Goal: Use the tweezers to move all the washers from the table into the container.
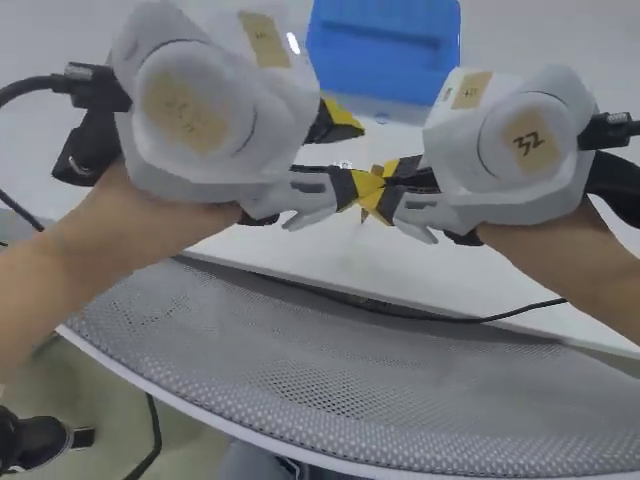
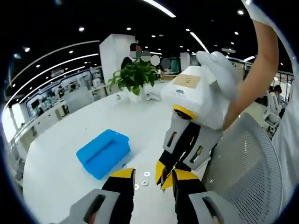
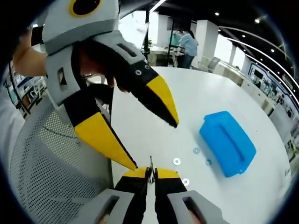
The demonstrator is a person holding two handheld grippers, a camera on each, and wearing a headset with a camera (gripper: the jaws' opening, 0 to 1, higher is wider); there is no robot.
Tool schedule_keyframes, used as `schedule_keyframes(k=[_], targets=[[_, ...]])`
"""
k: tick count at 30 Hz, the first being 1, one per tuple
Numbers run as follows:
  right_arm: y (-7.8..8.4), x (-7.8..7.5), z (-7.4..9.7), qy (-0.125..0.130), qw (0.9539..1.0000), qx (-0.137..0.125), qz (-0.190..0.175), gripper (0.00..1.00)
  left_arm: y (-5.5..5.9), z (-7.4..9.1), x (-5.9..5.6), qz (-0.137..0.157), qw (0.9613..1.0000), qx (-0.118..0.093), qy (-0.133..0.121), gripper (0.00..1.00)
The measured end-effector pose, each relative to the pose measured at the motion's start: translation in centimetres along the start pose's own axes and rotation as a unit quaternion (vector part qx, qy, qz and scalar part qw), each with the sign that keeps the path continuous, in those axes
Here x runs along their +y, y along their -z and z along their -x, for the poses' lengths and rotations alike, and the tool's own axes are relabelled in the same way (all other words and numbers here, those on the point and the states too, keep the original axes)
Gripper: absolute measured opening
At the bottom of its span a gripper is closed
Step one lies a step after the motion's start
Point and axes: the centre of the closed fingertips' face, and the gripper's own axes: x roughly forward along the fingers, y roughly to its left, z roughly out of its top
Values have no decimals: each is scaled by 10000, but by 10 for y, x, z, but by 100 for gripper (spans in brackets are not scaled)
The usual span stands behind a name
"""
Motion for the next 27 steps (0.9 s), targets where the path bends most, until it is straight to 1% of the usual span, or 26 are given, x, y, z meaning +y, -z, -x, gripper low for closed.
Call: schedule_keyframes(k=[1,2,3,4,5,6,9,11,12,13,14,16,17,18,21,24,27], targets=[[-1,-2,0,9,10000,-30,-58,1,1,6,6,295,9994,-92,-177,36],[-2,-2,0,6,9999,-72,-119,0,0,10,11,407,9985,-184,-323,42],[-5,-5,1,9,9996,-124,-249,0,1,17,19,560,9962,-310,-586,48],[-6,-7,3,20,9993,-163,-321,0,2,22,24,636,9947,-356,-724,53],[-10,-11,4,66,9986,-245,-458,0,4,29,30,703,9923,-411,-934,57],[-13,-14,5,101,9980,-326,-531,1,5,34,35,744,9902,-461,-1085,61],[-19,-27,7,220,9957,-493,-758,1,15,47,41,904,9865,-392,-1308,74],[-24,-35,7,287,9934,-611,-927,1,19,52,40,979,9861,-331,-1301,79],[-27,-41,7,347,9918,-694,-1019,1,24,54,40,1036,9855,-252,-1323,81],[-29,-46,7,386,9906,-753,-1077,1,25,54,38,1056,9852,-201,-1337,84],[-31,-49,5,405,9896,-798,-1128,1,29,55,37,1082,9848,-124,-1356,89],[-33,-56,2,428,9867,-877,-1304,1,33,56,34,1107,9842,-43,-1383,94],[-33,-59,0,437,9857,-879,-1371,1,33,56,33,1109,9842,-36,-1381,96],[-33,-66,-2,499,9848,-909,-1392,1,34,56,32,1124,9839,-48,-1391,98],[-33,-72,-6,552,9834,-913,-1470,2,32,57,29,1205,9832,-89,-1368,99],[-31,-74,-11,481,9829,-882,-1542,2,28,57,28,1299,9816,-191,-1386,99],[-30,-74,-14,493,9812,-904,-1629,2,27,58,28,1389,9802,-205,-1398,99]])
